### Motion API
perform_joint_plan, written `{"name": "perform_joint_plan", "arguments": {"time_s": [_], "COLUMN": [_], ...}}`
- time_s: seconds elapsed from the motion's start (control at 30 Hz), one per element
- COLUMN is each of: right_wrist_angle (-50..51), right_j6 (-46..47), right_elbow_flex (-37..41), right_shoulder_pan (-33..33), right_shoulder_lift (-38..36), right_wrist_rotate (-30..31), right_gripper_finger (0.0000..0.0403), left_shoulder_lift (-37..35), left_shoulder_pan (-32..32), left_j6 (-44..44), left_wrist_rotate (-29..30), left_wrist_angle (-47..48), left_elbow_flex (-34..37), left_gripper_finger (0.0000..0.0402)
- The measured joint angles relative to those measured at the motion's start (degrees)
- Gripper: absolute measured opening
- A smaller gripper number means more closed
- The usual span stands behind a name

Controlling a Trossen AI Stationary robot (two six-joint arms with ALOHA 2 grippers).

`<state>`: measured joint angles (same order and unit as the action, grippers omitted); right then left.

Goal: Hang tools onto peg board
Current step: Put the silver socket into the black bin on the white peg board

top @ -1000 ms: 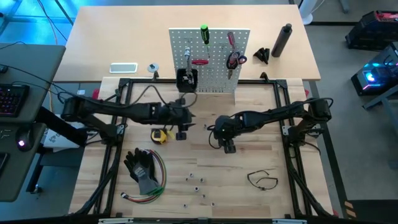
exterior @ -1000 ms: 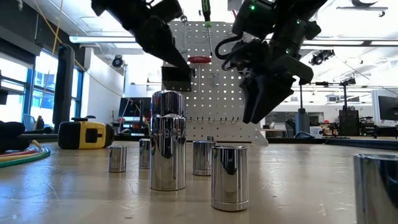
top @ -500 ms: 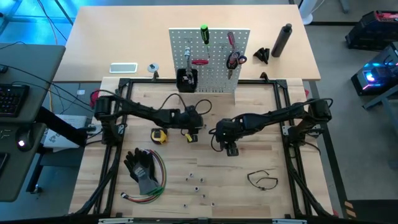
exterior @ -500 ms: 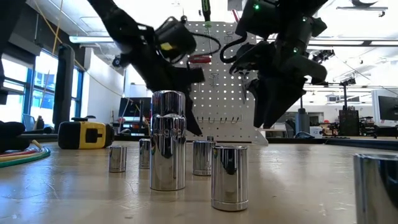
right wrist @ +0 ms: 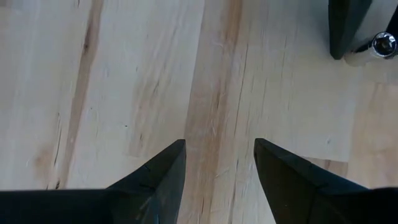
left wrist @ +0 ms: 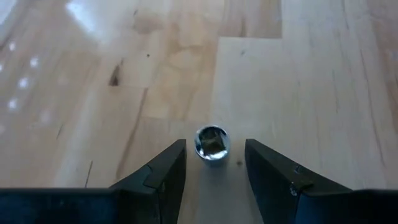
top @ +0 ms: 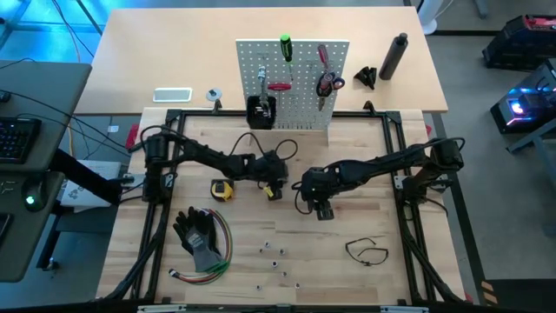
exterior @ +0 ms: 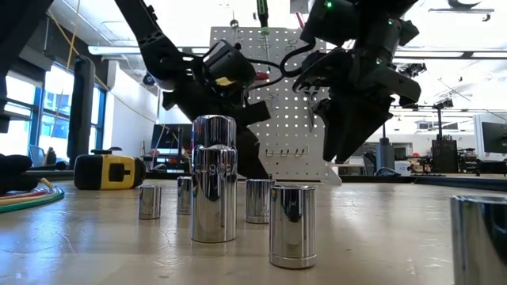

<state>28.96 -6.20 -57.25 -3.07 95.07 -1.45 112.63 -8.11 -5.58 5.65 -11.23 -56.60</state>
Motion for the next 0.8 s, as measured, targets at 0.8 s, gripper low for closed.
{"name": "perform_joint_plan", "arguments": {"time_s": [0.8], "right_wrist_angle": [-0.2], "right_j6": [0.2], "right_elbow_flex": [0.0], "right_shoulder_pan": [0.0], "right_shoulder_lift": [0.0], "right_wrist_rotate": [0.4], "right_gripper_finger": [0.0186], "left_shoulder_lift": [-2.5], "left_shoulder_pan": [0.0], "left_j6": [-2.6], "left_wrist_rotate": [0.1], "left_wrist_angle": [5.2], "left_elbow_flex": [0.0], "left_gripper_finger": [0.0054]}}
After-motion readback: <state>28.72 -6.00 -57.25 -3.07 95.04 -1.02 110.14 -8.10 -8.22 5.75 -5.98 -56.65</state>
